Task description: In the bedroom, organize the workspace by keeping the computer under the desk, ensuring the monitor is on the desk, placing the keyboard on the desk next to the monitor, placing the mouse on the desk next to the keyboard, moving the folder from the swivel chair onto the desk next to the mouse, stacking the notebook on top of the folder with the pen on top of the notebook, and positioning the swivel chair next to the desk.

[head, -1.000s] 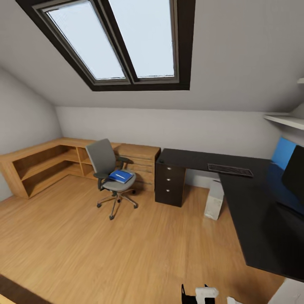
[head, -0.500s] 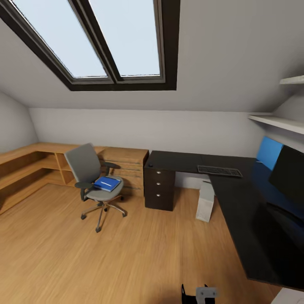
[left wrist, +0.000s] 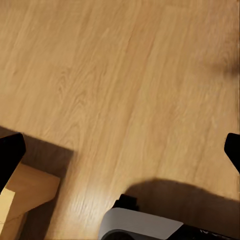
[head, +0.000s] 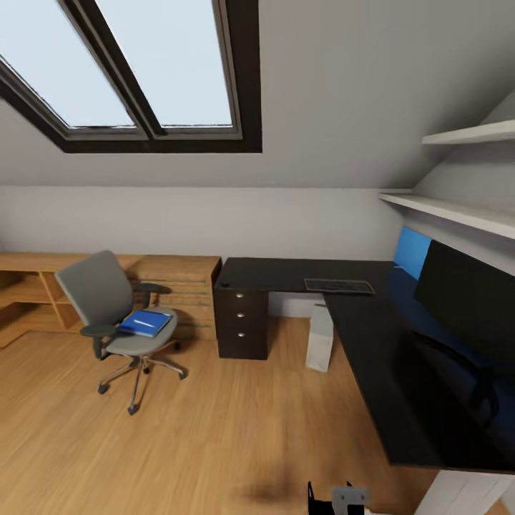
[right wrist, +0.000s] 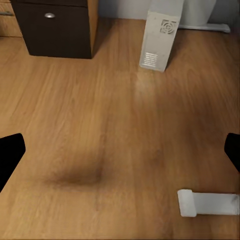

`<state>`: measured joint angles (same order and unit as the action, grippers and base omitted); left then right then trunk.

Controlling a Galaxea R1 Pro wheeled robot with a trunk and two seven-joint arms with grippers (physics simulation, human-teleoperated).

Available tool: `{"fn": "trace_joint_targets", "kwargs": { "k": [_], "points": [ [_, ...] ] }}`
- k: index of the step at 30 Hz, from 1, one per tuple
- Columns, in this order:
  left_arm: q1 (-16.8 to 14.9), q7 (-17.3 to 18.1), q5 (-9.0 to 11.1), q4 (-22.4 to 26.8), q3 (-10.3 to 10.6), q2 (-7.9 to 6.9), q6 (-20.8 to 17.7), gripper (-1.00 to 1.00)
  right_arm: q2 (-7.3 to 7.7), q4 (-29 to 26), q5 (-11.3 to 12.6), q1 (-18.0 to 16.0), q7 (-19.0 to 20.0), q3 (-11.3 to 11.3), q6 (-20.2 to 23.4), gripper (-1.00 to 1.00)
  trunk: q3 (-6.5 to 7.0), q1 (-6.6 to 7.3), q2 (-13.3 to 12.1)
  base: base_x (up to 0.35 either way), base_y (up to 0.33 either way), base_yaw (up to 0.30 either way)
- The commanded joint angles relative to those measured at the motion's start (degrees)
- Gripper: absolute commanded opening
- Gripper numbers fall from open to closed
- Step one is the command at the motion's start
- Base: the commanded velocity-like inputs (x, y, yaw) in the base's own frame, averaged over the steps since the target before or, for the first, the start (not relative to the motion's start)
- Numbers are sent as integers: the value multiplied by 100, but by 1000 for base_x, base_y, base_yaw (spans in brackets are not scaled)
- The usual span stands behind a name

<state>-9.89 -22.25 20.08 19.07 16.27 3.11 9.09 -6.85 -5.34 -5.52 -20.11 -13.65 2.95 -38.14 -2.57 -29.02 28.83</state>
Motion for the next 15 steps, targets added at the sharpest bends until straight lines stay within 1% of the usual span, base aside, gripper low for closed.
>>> {"fn": "trace_joint_targets", "kwargs": {
  "k": [1, 9, 12, 15],
  "points": [
    [-6, -34, 58, 0, 49, -4, 27, 100, -1, 7, -53, -8, -59, 24, -2, 100, -12, -6, 10, 311, 0, -296],
    [-4, -34, 58, 0, 44, -4, 30, 100, -1, 7, -50, -10, -62, 24, -1, 100, -12, -6, 10, 318, 2, -296],
    [-4, -34, 58, 0, 43, -4, 29, 100, -1, 7, -49, -8, -61, 26, -1, 100, -15, -6, 10, 321, 38, -291],
    [-4, -34, 58, -2, 43, -4, 30, 100, -1, 7, -48, -7, -63, 28, -2, 100, -27, -6, 10, 321, 67, -230]
  ]
}}
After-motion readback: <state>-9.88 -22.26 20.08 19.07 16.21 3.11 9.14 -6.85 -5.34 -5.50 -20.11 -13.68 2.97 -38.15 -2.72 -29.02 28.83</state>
